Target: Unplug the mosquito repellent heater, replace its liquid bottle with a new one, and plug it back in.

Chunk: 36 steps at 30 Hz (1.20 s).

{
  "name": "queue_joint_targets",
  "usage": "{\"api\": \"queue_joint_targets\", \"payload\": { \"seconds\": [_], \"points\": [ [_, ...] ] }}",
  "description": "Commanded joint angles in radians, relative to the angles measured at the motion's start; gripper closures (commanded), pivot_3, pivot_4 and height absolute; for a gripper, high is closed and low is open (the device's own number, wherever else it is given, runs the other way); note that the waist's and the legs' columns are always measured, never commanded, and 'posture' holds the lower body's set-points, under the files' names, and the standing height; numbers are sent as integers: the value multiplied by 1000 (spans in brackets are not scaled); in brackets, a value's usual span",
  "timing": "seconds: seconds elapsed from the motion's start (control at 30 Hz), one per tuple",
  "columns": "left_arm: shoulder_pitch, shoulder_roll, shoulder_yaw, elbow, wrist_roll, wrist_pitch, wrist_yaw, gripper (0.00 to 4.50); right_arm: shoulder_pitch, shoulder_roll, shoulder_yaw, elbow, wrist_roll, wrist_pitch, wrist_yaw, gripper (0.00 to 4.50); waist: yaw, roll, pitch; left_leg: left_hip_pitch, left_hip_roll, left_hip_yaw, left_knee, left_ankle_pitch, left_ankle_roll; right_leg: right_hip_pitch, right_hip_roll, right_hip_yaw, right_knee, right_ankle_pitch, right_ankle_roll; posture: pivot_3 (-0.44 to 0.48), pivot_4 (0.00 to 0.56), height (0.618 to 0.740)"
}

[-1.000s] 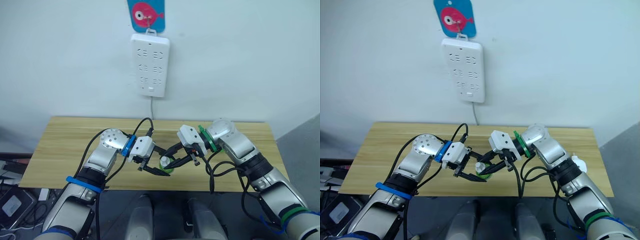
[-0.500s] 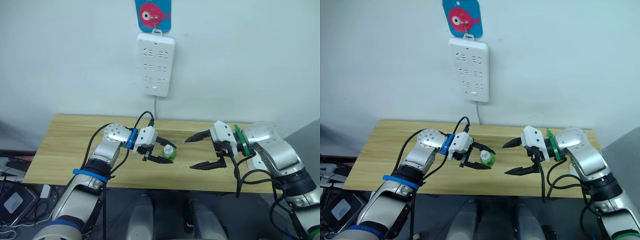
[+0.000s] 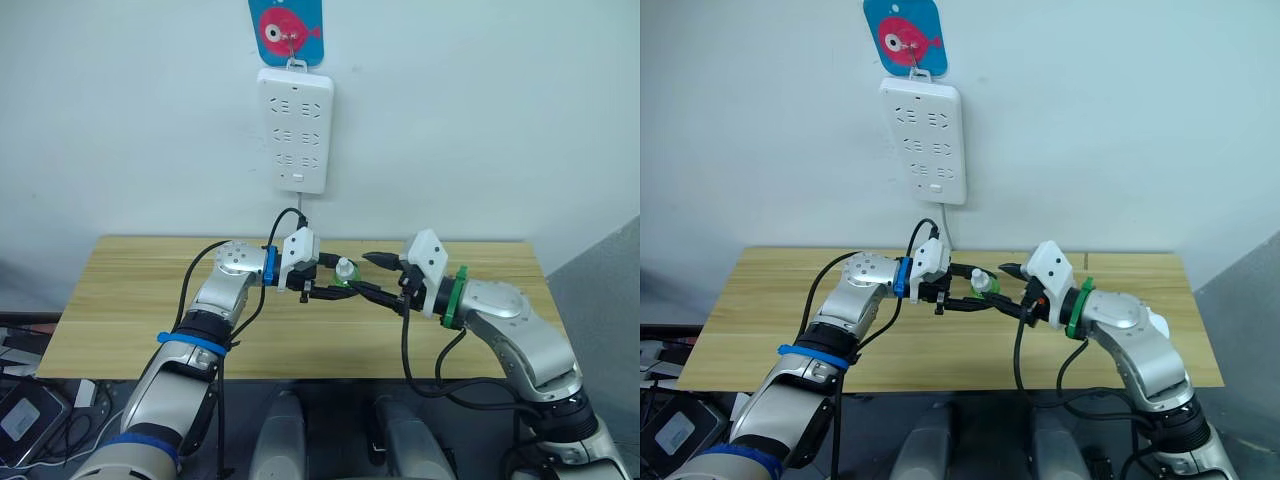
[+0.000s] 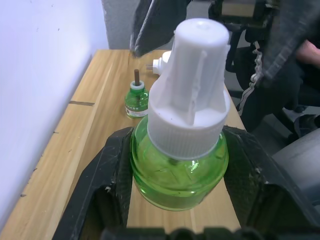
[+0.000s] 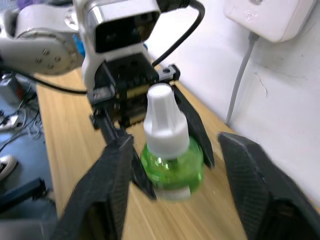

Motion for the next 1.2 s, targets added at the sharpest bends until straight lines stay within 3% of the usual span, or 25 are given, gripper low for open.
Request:
{"api": "queue_joint_targets", "payload": {
  "seconds": [0.03,0.57,0.67,0.77,0.93,1.07,1.2],
  "points": [
    [-5,-8,13,-28,-1,1,5,2269,-4,10,19,-48,-10,-5,-34,1666,0,0,0,0,0,0,0,0,0,0,0,0,0,0,0,174,207,740],
    [8,-21,12,-40,-1,2,10,2269,-32,53,51,9,-13,-32,-66,1666,0,0,-2,0,0,0,0,0,0,0,0,0,0,0,0,188,194,740],
    [9,-21,12,-40,-1,3,9,2269,-35,54,51,16,-11,-40,-63,2309,0,0,-2,0,0,0,0,0,0,0,0,0,0,0,0,187,196,740],
    [11,-21,11,-41,0,1,9,2269,-35,50,54,20,-13,-51,-58,3368,0,0,-2,0,0,0,0,0,0,0,0,0,0,0,0,184,199,740],
    [19,-24,4,-52,-2,3,0,2269,-29,36,56,3,7,-53,-26,3497,-1,0,-2,0,0,0,0,0,0,0,0,0,0,0,0,189,208,740],
    [38,-20,-7,-92,-12,15,-33,2269,-65,9,56,8,54,-52,64,3497,0,0,-2,0,0,0,0,0,0,0,0,0,0,0,0,195,215,740],
    [101,25,-56,-198,-19,7,-145,2269,-211,-59,72,139,136,-104,352,3497,-6,0,-2,0,0,0,0,0,0,0,0,1,0,0,0,253,225,740]
  ]
}}
